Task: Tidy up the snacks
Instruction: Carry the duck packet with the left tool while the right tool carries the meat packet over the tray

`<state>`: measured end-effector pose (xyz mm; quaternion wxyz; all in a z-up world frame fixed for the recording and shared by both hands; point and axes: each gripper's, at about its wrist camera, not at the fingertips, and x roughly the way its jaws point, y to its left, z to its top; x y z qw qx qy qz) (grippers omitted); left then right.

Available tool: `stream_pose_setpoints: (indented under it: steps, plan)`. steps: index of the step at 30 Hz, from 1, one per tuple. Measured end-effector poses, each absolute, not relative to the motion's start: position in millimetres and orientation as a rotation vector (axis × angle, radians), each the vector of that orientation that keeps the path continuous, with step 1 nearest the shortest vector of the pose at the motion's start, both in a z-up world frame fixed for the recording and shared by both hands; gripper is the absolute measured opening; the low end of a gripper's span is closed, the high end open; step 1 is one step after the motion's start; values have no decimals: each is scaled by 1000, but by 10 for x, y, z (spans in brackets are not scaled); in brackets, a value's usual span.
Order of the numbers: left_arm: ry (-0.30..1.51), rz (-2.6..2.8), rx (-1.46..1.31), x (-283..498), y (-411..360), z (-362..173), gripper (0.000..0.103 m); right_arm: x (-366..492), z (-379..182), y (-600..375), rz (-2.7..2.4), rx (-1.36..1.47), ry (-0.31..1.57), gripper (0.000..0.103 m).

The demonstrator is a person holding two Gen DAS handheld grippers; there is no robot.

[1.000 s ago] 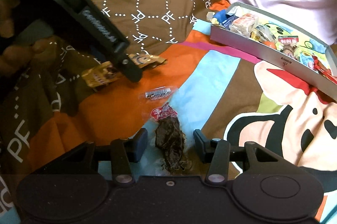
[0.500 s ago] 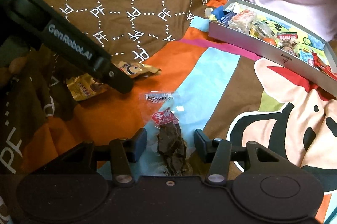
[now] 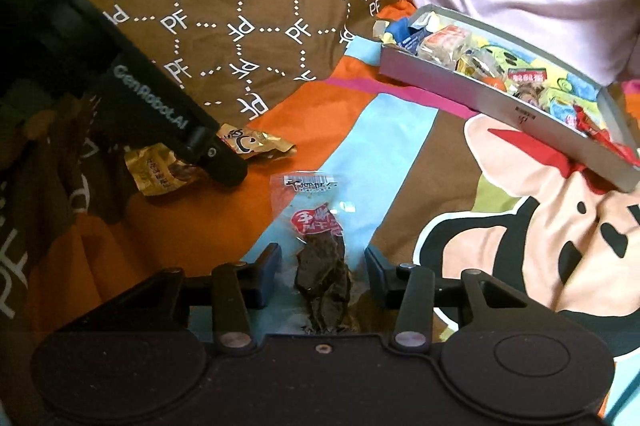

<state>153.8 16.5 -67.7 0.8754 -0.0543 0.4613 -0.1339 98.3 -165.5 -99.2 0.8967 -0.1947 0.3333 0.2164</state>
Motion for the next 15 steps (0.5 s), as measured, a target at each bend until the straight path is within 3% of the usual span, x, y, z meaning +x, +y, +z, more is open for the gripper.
stream_pose_setpoints:
  steps: [15]
  plan:
    - [935,-248,-112,1471,111,-644,52,924,-965,-1745,381,-473,647,47]
